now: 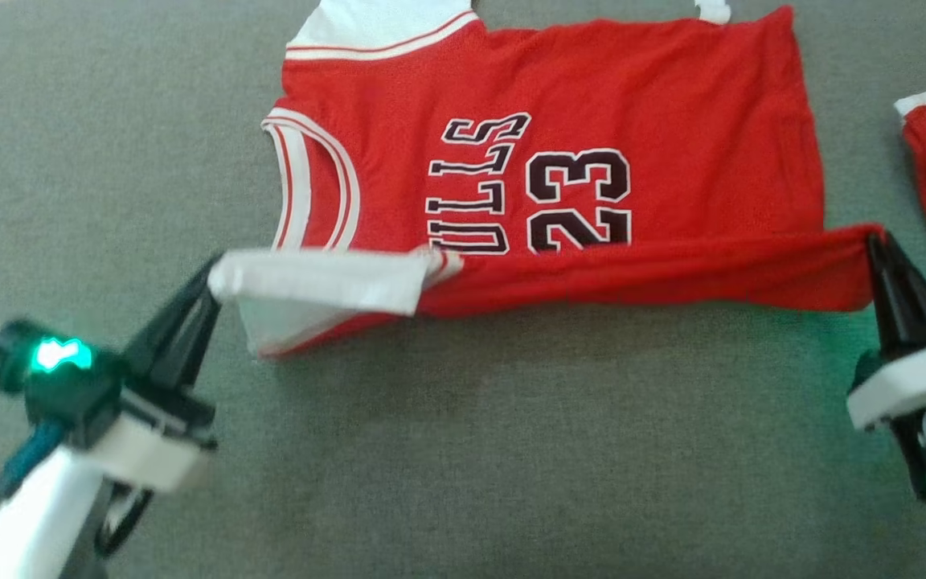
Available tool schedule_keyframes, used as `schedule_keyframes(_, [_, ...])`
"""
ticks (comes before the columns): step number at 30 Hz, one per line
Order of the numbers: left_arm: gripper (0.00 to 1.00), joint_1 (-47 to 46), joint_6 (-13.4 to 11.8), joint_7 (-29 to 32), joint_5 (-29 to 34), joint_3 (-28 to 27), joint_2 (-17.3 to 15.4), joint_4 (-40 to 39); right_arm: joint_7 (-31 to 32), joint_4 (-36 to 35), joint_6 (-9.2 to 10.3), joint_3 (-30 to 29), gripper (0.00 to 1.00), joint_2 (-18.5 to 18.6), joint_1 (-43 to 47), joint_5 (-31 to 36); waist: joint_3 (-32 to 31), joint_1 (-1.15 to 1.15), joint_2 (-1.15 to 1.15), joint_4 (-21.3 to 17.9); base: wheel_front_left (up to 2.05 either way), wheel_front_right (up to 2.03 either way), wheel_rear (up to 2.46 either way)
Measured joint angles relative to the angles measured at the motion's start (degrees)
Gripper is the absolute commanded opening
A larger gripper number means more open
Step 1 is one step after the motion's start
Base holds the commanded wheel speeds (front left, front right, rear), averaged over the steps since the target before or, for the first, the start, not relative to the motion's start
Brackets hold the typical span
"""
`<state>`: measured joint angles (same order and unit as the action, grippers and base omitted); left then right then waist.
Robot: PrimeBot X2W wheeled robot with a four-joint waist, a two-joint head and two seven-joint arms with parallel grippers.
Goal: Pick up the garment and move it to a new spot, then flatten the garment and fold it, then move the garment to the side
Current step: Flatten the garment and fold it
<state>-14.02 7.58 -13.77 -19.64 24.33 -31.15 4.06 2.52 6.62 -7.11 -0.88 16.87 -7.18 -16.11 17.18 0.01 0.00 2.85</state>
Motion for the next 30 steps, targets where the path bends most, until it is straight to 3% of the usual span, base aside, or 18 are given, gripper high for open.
schedule_keyframes(7, [0.0,-15.1,0.0,-0.7,0.1,5.5,0.0,8.2,0.0,6.0,0.0,0.5,0.0,0.0,-9.4,1.7,3.2,0.01,0.0,0.3,0.0,0.0,0.0])
schedule_keyframes(12, [0.0,-21.6,0.0,-0.8,1.9,5.0,0.7,11.6,-2.2,9.7,0.0,2.3,0.0,-0.4,-14.7,2.6,4.9,0.01,0.0,-0.2,0.0,0.0,0.0])
schedule_keyframes(13, [0.0,-22.4,0.0,-0.9,2.3,4.6,1.2,12.3,-2.7,10.5,0.0,2.5,0.05,-0.6,-15.4,2.6,5.0,0.01,0.0,-0.4,0.0,0.0,0.0])
schedule_keyframes(14, [0.19,-22.8,0.0,-0.9,2.5,4.2,1.6,12.7,-3.2,11.3,0.0,2.7,0.5,-0.8,-16.0,2.8,5.1,0.01,0.0,-0.6,0.0,0.0,0.0])
schedule_keyframes(15, [0.74,-23.0,0.0,-1.0,2.5,3.9,2.1,13.2,-3.9,12.1,0.0,2.7,1.0,-1.0,-16.4,3.2,5.1,0.01,0.0,-0.7,0.0,0.0,0.0])
schedule_keyframes(16, [1.0,-23.0,0.0,-1.0,2.5,3.9,2.1,13.2,-3.9,12.1,0.0,2.7,1.0,-1.0,-16.4,3.2,5.1,0.01,0.0,-0.7,0.0,0.0,0.0])
schedule_keyframes(22, [1.0,-20.4,-0.6,-0.9,2.5,-0.1,5.7,14.3,-9.3,15.2,0.0,2.1,1.0,-2.9,-16.7,4.7,3.7,0.0,0.0,-1.5,0.0,0.0,0.0])
schedule_keyframes(30, [1.0,-5.5,-4.1,-0.9,-1.4,-7.0,12.9,12.7,-14.0,14.7,0.0,-0.2,1.0,-5.6,-9.9,8.5,0.0,-0.02,0.0,-1.7,0.0,0.0,0.0])
